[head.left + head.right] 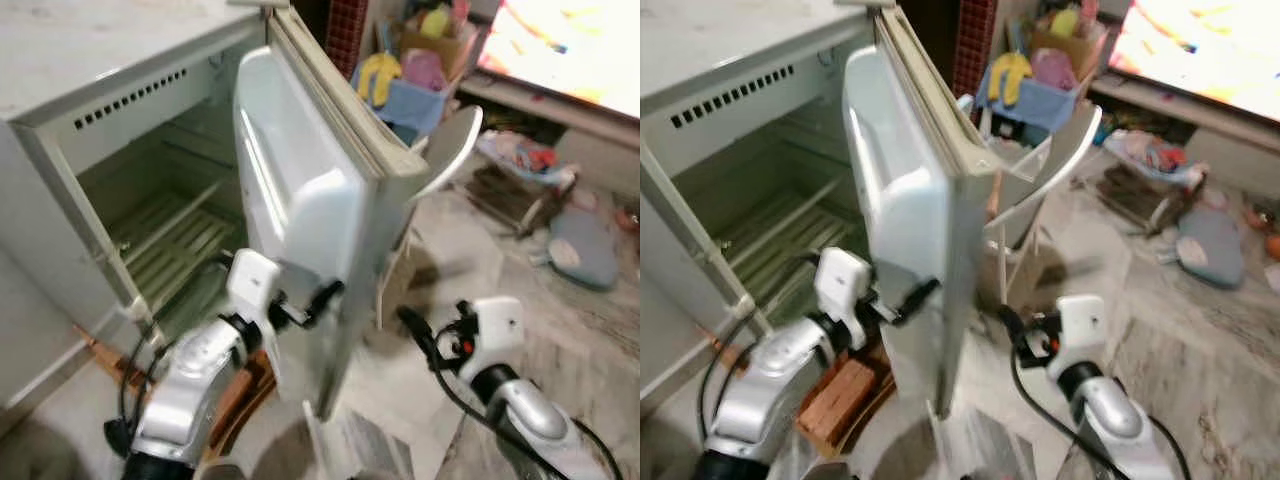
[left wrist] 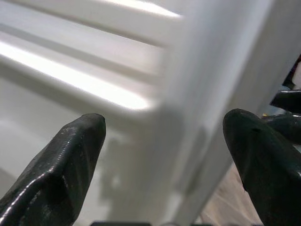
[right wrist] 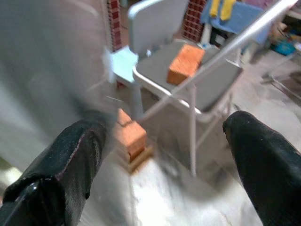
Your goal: Restocking fridge
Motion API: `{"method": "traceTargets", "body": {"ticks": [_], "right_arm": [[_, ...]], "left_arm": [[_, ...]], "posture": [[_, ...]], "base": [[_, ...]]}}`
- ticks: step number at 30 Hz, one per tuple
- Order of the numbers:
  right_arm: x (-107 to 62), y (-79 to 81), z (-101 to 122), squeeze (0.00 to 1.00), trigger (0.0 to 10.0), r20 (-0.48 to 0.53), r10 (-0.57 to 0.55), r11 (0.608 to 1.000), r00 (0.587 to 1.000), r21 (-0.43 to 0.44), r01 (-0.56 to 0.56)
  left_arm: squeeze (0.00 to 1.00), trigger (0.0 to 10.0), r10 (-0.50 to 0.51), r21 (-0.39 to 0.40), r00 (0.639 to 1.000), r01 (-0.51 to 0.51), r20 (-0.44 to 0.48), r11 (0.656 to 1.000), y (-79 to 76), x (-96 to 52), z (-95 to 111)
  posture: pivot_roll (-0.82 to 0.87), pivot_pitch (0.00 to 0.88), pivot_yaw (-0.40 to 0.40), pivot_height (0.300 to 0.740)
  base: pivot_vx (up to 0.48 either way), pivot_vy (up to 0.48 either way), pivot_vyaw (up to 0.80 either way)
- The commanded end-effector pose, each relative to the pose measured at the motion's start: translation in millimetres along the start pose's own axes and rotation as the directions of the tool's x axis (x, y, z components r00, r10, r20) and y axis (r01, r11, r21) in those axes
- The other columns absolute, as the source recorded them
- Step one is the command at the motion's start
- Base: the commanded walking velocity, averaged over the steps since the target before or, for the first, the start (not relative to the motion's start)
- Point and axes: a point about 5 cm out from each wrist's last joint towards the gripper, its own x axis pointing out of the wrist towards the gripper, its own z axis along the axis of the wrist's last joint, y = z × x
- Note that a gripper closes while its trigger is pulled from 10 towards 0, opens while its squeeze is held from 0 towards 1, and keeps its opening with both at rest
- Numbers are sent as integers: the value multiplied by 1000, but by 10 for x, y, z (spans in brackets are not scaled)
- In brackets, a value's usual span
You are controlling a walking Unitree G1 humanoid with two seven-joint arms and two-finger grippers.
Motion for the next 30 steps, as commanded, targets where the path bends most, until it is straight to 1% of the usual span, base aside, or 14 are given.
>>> {"method": "traceTargets", "body": {"ticks": [1,2,4,6,9,11,13,20,22,26,28,29,30], "right_arm": [[8,56,35,0,10000,7,15,1000,1000,12,-15],[6,56,36,0,10000,5,15,1000,1000,12,-15],[5,55,36,0,10000,4,14,1000,1000,11,-14],[0,45,34,0,10000,-1,10,1000,1000,11,-10],[-2,32,29,0,10000,-5,6,1000,1000,10,-6],[-2,23,24,0,10000,-7,5,1000,1000,10,-5],[6,10,13,0,10000,-13,5,1000,1000,9,-5],[30,-1,4,0,10000,-23,17,1000,1000,-1,-17],[47,-13,9,0,10000,-24,17,1000,1000,-15,-17],[119,-55,80,0,10000,8,-14,998,1000,-56,15],[211,-75,183,0,10000,53,-28,997,998,-71,32],[228,-78,204,0,10000,62,-31,997,998,-73,36],[264,-85,235,0,10000,73,-45,997,996,-64,50]], "left_arm": [[0,10000,-5,33,1000,4,9,999,23,-17,54],[0,10000,-5,35,1000,4,9,999,20,-17,56],[0,10000,45,6,999,-45,6,999,45,-17,56],[0,10000,161,59,987,-161,-4,985,127,-31,63],[0,10000,240,54,971,-239,-17,970,195,-94,41],[0,10000,251,75,967,-248,-40,966,216,-137,4],[0,10000,263,84,963,-258,-51,962,246,-239,-24],[0,10000,283,117,958,-275,-55,954,277,-276,-9],[0,10000,286,120,957,-278,-47,953,281,-281,16],[0,10000,279,120,960,-274,-29,954,285,-300,78],[0,10000,263,119,964,-258,-27,959,272,-316,96],[0,10000,264,121,964,-259,-26,958,273,-321,98],[0,10000,261,116,965,-256,-26,960,271,-337,91]], "posture": [[68,5,-94,740],[68,5,-94,740],[67,5,-93,740],[67,11,-90,740],[70,14,-90,740],[74,17,-90,740],[85,25,-95,740],[97,32,-101,740],[100,36,-100,740],[108,44,-91,740],[111,46,-80,740],[111,46,-80,740],[111,46,-80,740]], "base": [[356,-319,0],[356,-319,0],[0,0,0],[0,0,0],[0,0,0],[-371,0,0],[-358,0,0],[-318,0,0],[0,0,0],[0,-388,0],[176,-381,0],[352,-322,0],[394,-266,0]]}}
